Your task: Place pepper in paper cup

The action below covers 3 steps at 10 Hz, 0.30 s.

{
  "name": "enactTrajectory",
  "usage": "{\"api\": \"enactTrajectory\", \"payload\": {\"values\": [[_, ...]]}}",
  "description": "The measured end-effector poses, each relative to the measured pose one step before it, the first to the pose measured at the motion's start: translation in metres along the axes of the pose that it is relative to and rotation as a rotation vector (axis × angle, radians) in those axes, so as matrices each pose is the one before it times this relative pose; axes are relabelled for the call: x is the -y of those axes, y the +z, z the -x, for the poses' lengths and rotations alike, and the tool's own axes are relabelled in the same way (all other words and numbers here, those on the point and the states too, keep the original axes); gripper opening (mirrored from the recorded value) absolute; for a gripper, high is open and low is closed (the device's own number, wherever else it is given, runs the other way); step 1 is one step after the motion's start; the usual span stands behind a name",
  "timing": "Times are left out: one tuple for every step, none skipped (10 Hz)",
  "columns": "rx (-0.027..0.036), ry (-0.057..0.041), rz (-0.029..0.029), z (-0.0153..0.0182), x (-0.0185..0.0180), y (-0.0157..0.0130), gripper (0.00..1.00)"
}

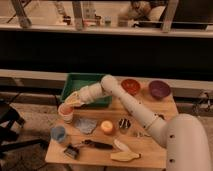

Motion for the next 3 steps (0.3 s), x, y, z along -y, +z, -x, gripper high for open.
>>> {"api": "enactTrajectory", "payload": {"values": [[-0.00184, 0.00221, -0.00143, -0.0008, 0.00009, -0.00105, 0.09], [-0.00182, 0.00154, -0.00036, -0.00063, -0.00005, -0.00041, 0.09], [-0.00282, 0.00297, -0.0038, -0.00145, 0.00006, -0.00301, 0.13]]}}
